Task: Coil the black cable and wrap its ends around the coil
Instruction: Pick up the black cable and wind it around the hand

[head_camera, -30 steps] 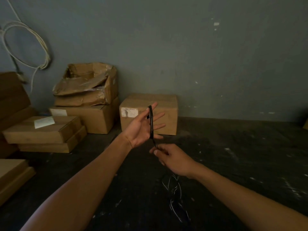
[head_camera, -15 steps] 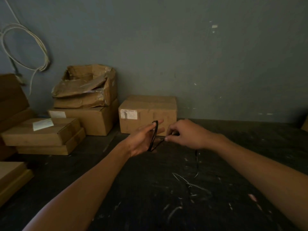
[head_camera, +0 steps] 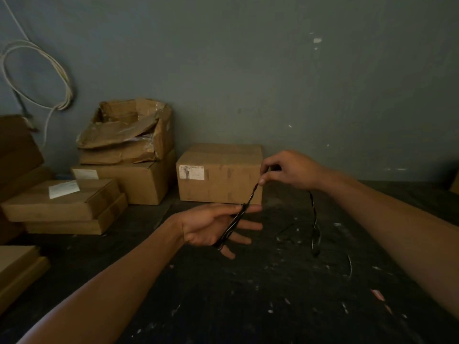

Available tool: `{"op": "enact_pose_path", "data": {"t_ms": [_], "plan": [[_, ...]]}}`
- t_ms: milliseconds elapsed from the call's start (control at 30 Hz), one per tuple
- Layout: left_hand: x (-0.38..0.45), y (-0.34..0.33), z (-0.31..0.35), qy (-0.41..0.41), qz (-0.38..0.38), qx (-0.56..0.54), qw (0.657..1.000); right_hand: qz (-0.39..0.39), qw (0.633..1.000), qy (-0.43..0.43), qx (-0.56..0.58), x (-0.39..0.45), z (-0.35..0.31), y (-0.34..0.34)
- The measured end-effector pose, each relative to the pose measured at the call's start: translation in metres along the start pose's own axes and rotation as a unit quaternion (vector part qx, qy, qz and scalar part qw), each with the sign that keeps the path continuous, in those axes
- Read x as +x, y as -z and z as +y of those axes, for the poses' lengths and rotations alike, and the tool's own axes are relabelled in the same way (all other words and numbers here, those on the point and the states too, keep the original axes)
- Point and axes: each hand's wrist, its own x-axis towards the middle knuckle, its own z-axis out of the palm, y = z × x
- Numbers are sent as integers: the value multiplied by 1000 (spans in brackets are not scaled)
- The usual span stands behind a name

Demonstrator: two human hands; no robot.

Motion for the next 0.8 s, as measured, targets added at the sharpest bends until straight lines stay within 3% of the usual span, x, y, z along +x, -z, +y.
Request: {"op": "enact_pose_path", "data": {"t_ms": [133,333,567,800], "plan": [[-3,-6,6,-45,-69,-52,995,9,997,6,76,0,12,-12],[-4,-11,16,-132,-95,-96,982,42,975,-25,219,-7,17,-43],[-7,-8,41,-239,-43,-148,959,38,933,-91,346,-20,0,-104],[-6,2,47,-307,66,-183,932,-1,926,-46,374,-21,-32,-124]]}}
